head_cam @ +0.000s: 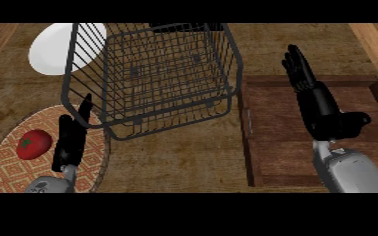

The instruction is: Pick the cupcake from the tray and place it in the tiered basket

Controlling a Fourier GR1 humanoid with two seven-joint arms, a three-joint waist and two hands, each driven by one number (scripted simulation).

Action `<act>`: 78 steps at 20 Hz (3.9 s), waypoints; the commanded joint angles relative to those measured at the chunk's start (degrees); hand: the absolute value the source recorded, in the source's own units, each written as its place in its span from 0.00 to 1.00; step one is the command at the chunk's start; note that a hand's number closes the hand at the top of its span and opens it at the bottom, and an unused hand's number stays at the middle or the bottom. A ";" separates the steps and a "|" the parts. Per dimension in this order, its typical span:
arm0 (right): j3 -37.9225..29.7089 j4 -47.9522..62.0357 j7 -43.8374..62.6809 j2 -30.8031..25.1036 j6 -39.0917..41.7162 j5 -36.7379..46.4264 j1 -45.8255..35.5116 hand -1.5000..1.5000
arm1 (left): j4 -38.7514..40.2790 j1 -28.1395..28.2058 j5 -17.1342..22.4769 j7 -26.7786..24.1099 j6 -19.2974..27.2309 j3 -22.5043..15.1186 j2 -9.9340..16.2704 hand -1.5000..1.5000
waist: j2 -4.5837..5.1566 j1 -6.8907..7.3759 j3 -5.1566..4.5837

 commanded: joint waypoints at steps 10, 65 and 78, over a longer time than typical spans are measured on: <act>-29.31 -2.73 -11.22 5.39 -38.58 7.93 13.41 0.00 | -7.05 -0.93 7.87 0.17 -8.15 0.33 -2.67 0.50 | -1.94 -6.80 -0.88; -10.43 -6.52 85.44 19.55 9.32 95.59 3.21 0.00 | -8.32 -5.66 6.71 3.64 -13.27 -0.80 -5.79 0.50 | -0.97 1.38 -1.07; -12.82 -4.26 80.58 19.55 0.97 94.99 7.27 0.00 | -9.69 -4.63 5.66 2.86 -14.45 -0.24 -6.68 0.50 | -0.98 1.27 -1.01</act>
